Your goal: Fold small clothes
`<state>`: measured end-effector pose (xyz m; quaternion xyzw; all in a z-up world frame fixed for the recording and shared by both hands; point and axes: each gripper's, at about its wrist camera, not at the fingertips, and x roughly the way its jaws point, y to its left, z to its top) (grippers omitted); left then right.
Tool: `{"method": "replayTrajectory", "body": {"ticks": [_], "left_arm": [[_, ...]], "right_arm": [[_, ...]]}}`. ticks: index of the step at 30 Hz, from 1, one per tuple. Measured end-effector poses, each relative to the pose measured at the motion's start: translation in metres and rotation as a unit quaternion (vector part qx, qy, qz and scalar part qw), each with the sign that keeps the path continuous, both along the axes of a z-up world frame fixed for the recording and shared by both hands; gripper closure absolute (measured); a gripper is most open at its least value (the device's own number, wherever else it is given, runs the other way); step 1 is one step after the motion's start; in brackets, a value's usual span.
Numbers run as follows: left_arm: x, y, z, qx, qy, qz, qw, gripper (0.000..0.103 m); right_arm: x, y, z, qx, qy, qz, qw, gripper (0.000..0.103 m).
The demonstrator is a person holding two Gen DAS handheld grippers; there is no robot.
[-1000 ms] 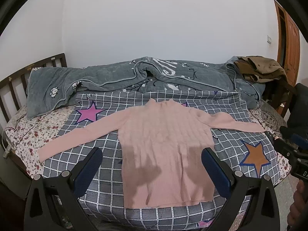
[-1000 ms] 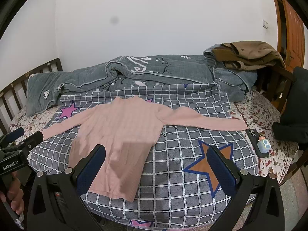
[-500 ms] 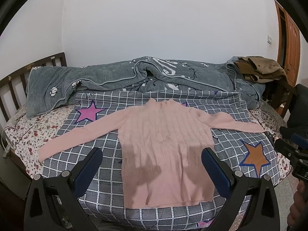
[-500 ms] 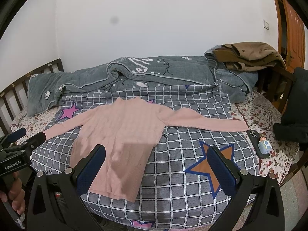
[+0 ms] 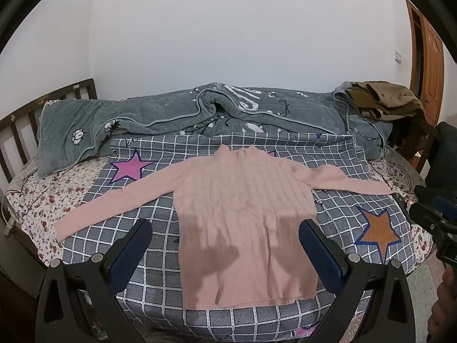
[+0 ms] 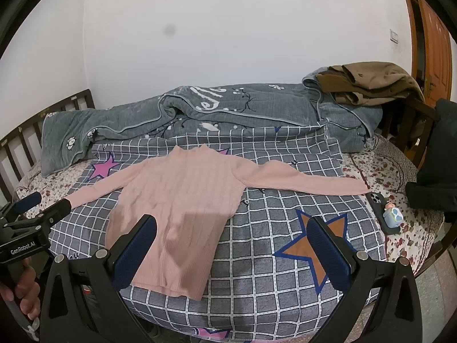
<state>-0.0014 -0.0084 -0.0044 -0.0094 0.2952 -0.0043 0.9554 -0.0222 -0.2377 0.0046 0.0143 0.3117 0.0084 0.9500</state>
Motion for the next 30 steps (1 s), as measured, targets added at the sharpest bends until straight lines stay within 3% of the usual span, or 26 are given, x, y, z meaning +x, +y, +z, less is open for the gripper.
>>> {"method": "replayTrajectory", "body": {"ticks": [30], "left_arm": [[0.003,0.0,0.01,0.0,-0.003,-0.006,1.0,0.0]], "right_arm": [[-0.002,-0.001,0.004,0.003,-0.006,0.0,1.0,0.0]]}}
